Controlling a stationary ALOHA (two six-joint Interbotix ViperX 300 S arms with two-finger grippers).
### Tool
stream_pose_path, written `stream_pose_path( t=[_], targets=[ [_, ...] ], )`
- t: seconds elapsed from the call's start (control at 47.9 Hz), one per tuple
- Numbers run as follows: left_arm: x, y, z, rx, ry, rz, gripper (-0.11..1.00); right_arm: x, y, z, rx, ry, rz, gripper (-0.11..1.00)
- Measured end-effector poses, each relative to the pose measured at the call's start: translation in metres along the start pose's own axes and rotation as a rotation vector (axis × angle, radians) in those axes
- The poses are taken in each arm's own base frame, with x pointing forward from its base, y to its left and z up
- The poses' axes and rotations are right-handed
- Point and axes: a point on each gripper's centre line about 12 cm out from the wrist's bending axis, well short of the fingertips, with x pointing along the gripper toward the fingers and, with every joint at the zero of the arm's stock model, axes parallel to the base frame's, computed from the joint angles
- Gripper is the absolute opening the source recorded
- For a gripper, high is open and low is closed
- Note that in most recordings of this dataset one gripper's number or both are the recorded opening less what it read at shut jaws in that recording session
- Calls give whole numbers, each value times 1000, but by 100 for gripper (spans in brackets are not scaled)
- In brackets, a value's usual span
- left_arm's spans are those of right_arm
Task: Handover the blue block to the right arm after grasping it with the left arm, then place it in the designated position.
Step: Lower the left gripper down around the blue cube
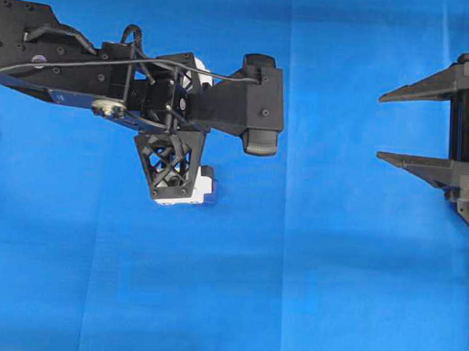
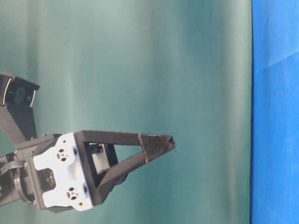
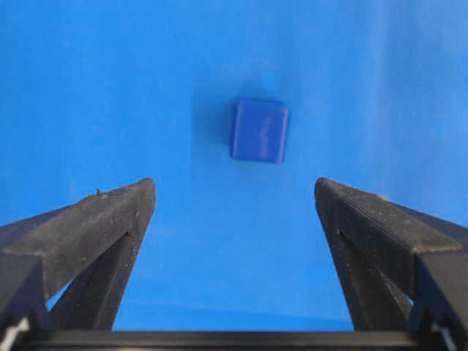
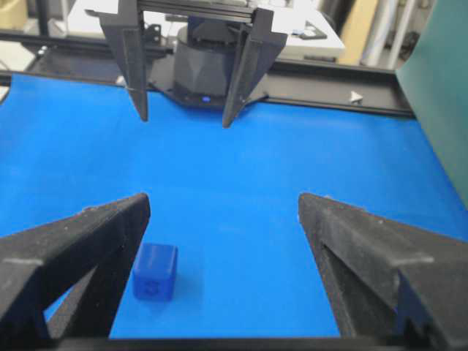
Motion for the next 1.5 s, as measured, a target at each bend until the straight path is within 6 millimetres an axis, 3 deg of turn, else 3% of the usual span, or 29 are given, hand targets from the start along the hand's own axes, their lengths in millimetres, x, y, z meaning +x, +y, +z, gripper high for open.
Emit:
stream_pose_path(
  t=[1.294, 1.503],
  targets=[
    [0, -1, 1, -2, -15, -3, 93, 0, 0, 0, 0, 0, 0, 96],
    [12, -2, -3, -6, -29, -6, 93, 1, 0, 0, 0, 3, 0, 96]
  ],
)
